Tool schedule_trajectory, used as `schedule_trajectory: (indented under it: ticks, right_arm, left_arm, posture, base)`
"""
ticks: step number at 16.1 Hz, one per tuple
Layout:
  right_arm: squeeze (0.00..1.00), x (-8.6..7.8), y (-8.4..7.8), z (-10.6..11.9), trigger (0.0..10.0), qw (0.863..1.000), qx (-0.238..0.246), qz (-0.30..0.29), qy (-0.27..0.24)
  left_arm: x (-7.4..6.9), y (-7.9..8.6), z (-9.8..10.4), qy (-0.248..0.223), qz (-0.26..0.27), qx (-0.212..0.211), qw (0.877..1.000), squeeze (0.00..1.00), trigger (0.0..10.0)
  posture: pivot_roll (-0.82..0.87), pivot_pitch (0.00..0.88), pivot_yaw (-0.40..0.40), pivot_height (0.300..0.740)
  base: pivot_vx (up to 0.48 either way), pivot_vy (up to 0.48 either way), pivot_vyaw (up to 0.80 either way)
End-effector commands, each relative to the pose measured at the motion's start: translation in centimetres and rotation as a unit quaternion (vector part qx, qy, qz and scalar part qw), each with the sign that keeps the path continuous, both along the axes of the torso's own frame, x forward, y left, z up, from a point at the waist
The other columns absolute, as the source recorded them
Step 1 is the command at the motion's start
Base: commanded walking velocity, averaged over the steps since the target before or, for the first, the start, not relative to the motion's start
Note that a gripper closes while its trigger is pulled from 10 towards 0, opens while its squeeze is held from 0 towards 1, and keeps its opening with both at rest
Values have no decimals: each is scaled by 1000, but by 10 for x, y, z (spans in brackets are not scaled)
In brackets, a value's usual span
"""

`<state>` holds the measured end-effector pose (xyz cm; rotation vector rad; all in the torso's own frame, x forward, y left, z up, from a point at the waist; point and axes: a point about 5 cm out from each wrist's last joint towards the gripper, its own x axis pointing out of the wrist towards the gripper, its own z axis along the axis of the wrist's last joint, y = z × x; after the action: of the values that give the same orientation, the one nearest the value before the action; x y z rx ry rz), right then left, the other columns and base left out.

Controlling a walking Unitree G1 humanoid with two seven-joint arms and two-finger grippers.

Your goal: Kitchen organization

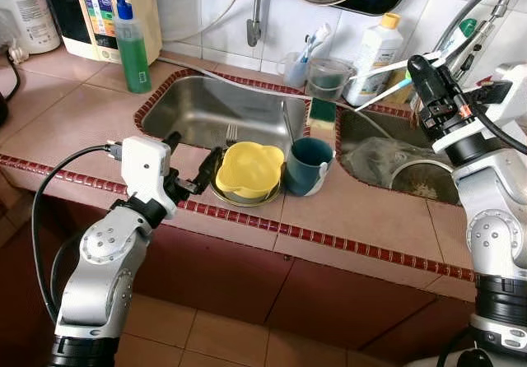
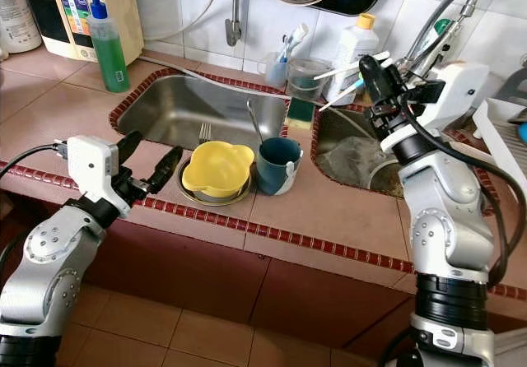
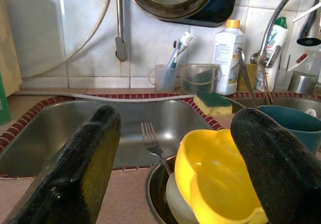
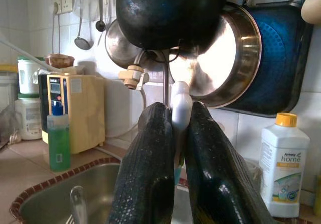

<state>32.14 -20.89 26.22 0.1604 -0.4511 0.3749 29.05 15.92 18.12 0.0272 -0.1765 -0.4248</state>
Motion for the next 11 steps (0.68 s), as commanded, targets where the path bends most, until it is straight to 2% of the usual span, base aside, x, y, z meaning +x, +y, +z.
schedule_trajectory:
  ticks: [1, 6, 11]
  right_arm:
    - [0, 1, -2, 7, 10000, 1000, 3, 0, -14]
    - [0, 2, -3, 8, 10000, 1000, -1, 4, -14]
    - [0, 1, -2, 8, 10000, 1000, -1, 7, -16]
  left_arm:
    - [0, -6, -1, 1, -10, 4, 1000, 0, 10000]
    - [0, -7, -2, 2, -10, 3, 1000, 0, 10000]
    - [0, -6, -2, 1, -11, 4, 1000, 0, 10000]
  posture:
    - [34, 0, -113, 732]
    - [35, 0, -117, 732]
    - [36, 0, -113, 732]
  base:
    - [0, 0, 0]
    - [0, 0, 0]
    - [265, 0, 0]
